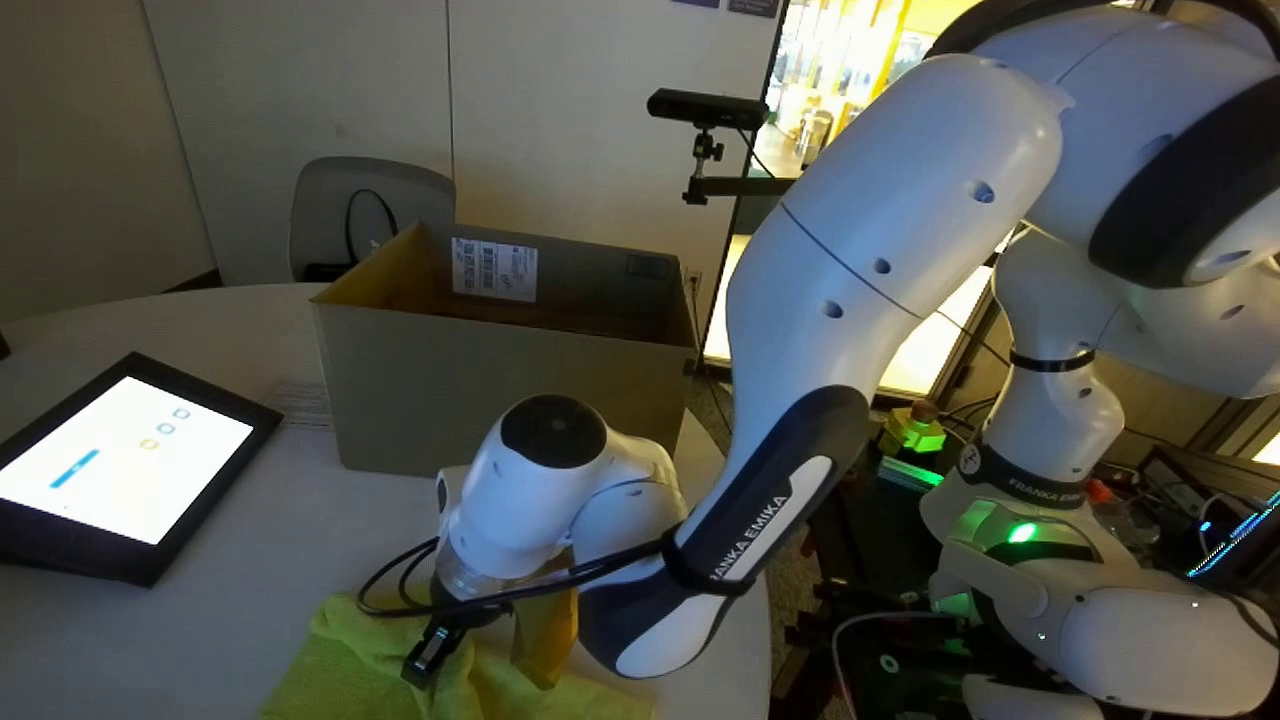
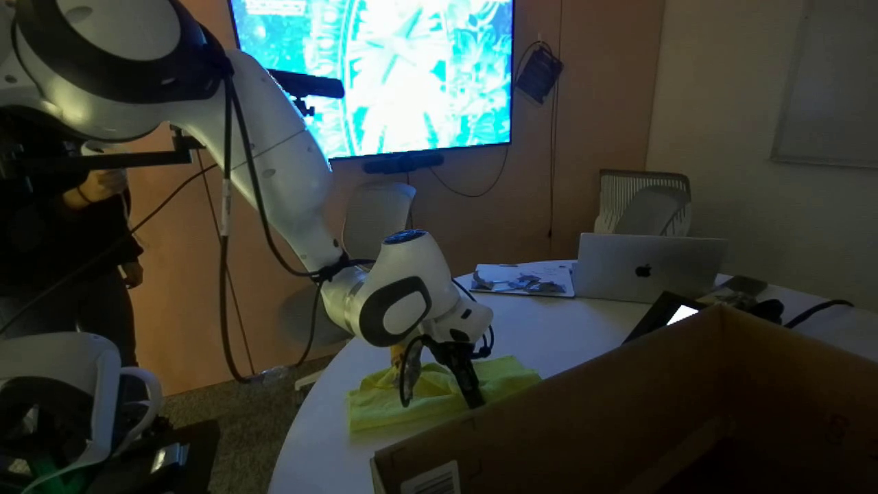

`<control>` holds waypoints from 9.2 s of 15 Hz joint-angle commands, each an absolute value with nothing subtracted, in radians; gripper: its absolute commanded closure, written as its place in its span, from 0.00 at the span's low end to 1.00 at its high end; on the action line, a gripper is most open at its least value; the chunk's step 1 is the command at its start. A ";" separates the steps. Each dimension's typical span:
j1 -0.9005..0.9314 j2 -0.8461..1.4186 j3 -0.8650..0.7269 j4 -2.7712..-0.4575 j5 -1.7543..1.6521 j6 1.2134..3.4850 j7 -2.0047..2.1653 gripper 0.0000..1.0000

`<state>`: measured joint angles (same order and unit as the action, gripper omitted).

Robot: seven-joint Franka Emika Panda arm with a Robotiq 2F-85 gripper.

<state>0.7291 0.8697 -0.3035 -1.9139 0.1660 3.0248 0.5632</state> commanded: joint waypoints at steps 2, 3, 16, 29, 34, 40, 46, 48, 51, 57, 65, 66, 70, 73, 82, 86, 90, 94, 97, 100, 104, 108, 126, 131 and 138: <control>0.733 0.865 -0.304 -1.905 0.161 3.022 0.559 0.71; 0.742 0.862 -0.312 -1.908 0.157 3.023 0.559 0.72; 0.847 0.811 -0.354 -1.916 0.122 3.074 0.517 0.87; 1.016 0.940 -0.381 -1.749 0.042 2.958 0.490 0.87; 1.006 0.966 -0.371 -1.709 0.023 2.920 0.487 0.56; 0.982 0.899 -0.335 -1.770 0.015 2.939 0.444 0.19; 0.840 0.732 -0.128 -1.935 -0.023 3.065 0.201 0.00; 0.759 0.682 -0.036 -2.008 -0.054 3.094 0.097 0.00; 0.618 0.636 0.097 -2.115 -0.121 3.107 -0.053 0.00; 0.456 0.626 0.164 -2.270 -0.327 3.097 -0.274 0.00; 0.396 0.627 0.137 -2.343 -0.597 3.107 -0.502 0.00; 0.402 0.626 0.131 -2.340 -0.622 3.106 -0.511 0.00; 0.435 0.605 0.087 -2.345 -0.696 3.121 -0.525 0.00; 0.457 0.581 0.052 -2.358 -0.756 3.144 -0.530 0.00; 0.506 0.536 0.005 -2.385 -0.891 3.223 -0.538 0.00; 0.485 0.555 0.041 -2.390 -0.911 3.252 -0.563 0.00; 0.468 0.586 0.076 -2.370 -0.899 3.239 -0.581 0.00; 0.409 0.631 0.144 -2.343 -0.886 3.201 -0.608 0.00; 0.341 0.665 0.209 -2.317 -0.909 3.154 -0.600 0.00; 0.309 0.691 0.242 -2.290 -0.898 3.106 -0.605 0.00; 0.284 0.698 0.269 -2.266 -0.887 3.056 -0.602 0.00; 0.262 0.706 0.294 -2.250 -0.878 3.017 -0.613 0.26; 0.210 0.649 0.333 -2.283 -0.800 3.027 -0.550 0.91; 0.196 0.587 0.331 -2.317 -0.779 3.091 -0.521 0.92; 0.207 0.554 0.324 -2.269 -0.773 3.125 -0.495 0.92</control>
<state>0.2072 0.5757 0.3191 -2.2796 -0.7928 3.0959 -0.5049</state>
